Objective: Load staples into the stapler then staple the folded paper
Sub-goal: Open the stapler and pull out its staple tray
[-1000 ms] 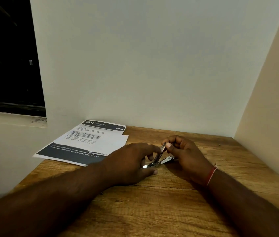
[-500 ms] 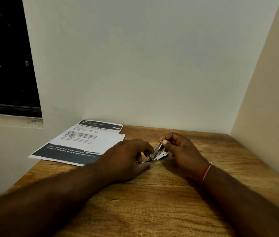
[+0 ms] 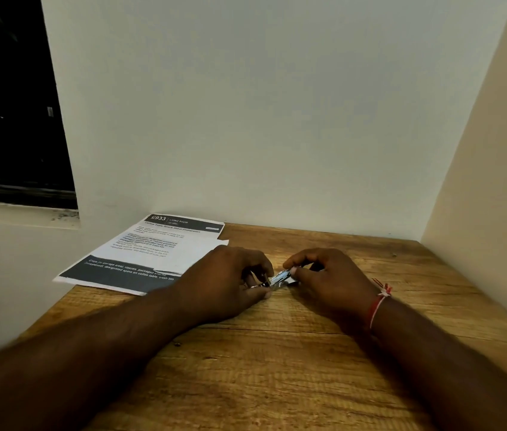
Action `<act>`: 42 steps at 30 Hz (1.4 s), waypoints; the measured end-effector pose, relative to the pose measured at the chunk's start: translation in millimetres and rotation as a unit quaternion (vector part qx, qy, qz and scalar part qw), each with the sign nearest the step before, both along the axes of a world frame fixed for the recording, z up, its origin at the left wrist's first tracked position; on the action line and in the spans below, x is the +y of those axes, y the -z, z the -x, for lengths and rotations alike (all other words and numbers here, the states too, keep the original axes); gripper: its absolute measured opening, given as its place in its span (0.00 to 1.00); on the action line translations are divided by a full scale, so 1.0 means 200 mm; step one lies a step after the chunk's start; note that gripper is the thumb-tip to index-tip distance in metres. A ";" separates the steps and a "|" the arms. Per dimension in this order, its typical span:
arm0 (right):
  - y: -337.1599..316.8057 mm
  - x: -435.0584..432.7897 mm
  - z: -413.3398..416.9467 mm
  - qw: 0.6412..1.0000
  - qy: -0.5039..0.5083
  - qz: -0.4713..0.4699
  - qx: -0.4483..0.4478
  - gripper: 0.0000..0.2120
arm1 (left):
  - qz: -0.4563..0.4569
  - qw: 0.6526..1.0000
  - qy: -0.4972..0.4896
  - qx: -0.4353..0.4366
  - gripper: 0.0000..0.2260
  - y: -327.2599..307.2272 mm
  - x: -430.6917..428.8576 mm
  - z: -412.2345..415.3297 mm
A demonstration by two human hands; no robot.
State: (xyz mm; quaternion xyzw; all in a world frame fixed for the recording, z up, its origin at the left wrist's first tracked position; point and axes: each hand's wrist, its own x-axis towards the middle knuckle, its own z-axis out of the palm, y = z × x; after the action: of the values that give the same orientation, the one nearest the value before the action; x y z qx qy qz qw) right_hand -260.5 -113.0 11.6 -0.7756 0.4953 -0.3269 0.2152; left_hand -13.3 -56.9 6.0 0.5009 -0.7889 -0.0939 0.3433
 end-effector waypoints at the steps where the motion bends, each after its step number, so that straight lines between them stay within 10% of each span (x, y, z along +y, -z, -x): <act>1: -0.01 0.00 0.00 1.000 -0.008 -0.005 0.009 0.07 | -0.002 1.000 -0.001 -0.002 0.11 0.00 0.00 -0.01; 24: -0.05 0.04 0.02 0.992 -0.068 -0.088 0.063 0.04 | 0.015 0.999 -0.005 -0.033 0.08 -0.02 0.01 -0.03; 42: -0.03 0.06 -0.01 0.996 -0.040 0.024 0.070 0.07 | -0.100 0.994 -0.026 0.044 0.18 0.00 -0.03 -0.03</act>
State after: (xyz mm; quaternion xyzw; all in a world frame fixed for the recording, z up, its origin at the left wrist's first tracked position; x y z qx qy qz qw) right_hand -258.3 -100.2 16.8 -0.8206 0.4699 -0.2744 0.1745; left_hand -8.3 -62.1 5.3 0.5490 -0.7463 -0.1853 0.3277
